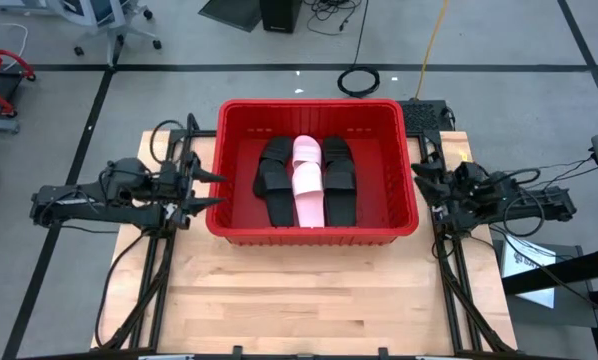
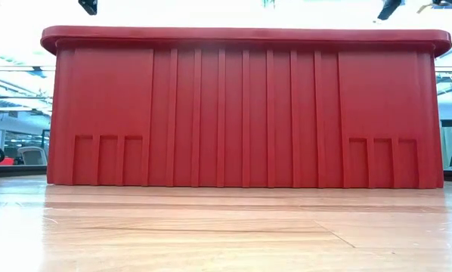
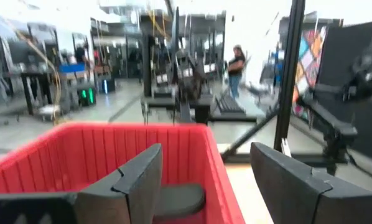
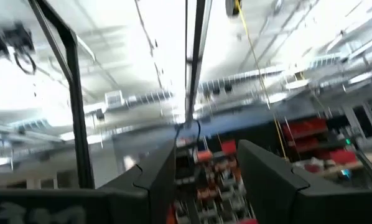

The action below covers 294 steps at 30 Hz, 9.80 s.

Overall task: Pick and place slides into bin
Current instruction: Return to Home Position

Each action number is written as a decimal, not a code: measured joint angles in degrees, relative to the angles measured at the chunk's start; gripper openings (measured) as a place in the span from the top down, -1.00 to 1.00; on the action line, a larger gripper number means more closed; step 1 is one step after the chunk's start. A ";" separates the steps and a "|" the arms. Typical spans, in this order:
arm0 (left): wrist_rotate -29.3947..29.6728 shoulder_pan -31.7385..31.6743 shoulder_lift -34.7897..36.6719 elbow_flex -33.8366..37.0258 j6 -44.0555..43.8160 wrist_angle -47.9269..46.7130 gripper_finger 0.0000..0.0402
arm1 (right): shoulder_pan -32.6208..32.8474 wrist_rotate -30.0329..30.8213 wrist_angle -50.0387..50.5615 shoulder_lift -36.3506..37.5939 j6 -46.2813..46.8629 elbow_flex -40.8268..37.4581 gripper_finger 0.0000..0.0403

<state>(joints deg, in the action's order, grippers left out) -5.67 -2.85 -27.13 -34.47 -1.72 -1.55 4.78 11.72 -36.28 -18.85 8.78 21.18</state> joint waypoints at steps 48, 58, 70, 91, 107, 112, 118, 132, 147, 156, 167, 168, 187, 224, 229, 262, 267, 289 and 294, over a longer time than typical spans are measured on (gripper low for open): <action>2.75 0.00 26.88 27.43 -0.24 25.46 -0.20 | 0.00 0.07 -24.74 13.83 -2.37 -18.90 0.18; 2.75 0.00 26.90 33.92 1.49 34.46 -0.20 | 0.00 0.14 -24.74 13.83 -2.33 -18.92 0.18; 2.70 0.00 26.90 33.92 0.71 32.34 -0.20 | 0.00 0.16 -19.55 13.83 -5.95 -18.94 0.18; 2.75 0.00 26.88 33.89 3.68 22.14 -0.20 | 0.00 0.22 4.58 13.81 -20.18 -18.92 0.18; 2.65 0.04 26.84 33.60 8.69 15.43 -0.20 | -0.07 0.51 10.93 13.88 -22.73 -18.92 0.18; 2.66 0.02 26.84 33.60 8.81 15.13 -0.20 | -0.09 0.55 9.87 13.77 -17.50 -18.92 0.18; 2.67 0.01 26.84 33.66 8.18 14.80 -0.20 | -0.09 0.59 9.08 13.77 -14.55 -18.92 0.18; 3.02 -0.02 26.73 33.93 3.42 17.83 -0.20 | -0.04 9.08 10.54 13.83 -14.07 -18.94 0.18; 2.97 -0.02 26.75 33.93 3.04 17.95 -0.20 | -0.07 9.24 8.80 13.68 -14.14 -18.94 0.18; 2.93 -0.02 26.75 33.93 2.91 18.02 -0.20 | -0.07 9.23 8.75 13.68 -14.14 -18.94 0.18; 2.88 -0.02 26.77 33.91 2.93 18.08 -0.20 | -0.07 9.20 8.73 13.70 -14.14 -18.94 0.18; 2.88 -0.02 26.77 33.91 2.93 18.08 -0.20 | -0.07 9.19 8.73 13.70 -14.14 -18.94 0.18; 2.69 -0.02 26.77 33.89 2.94 18.08 -0.20 | -0.07 9.17 8.70 13.70 -14.14 -18.94 0.18; 2.77 -0.02 26.77 33.84 2.95 18.08 -0.20 | -0.05 9.16 8.73 13.70 -14.14 -18.94 0.18; 2.79 -0.02 26.77 33.84 2.95 18.08 -0.20 | -0.07 9.16 8.72 13.70 -14.14 -18.94 0.18; 2.95 -0.02 26.77 33.84 2.95 18.08 -0.20 | -0.05 9.16 8.72 13.70 -14.12 -18.94 0.18; 2.93 0.00 26.77 33.84 2.95 18.08 -0.20 | -0.05 9.16 8.72 13.72 -14.12 -18.94 0.18; 2.71 0.00 26.77 33.84 2.95 18.08 -0.20 | -0.06 9.16 8.73 13.72 -14.14 -18.94 0.18; 2.72 0.00 26.77 33.84 2.95 18.08 -0.20 | -0.04 9.16 8.73 13.72 -14.12 -18.94 0.18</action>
<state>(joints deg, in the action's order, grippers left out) -2.96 -2.85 -0.36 -0.62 1.23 16.53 4.73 20.88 -27.55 -5.13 -5.35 2.24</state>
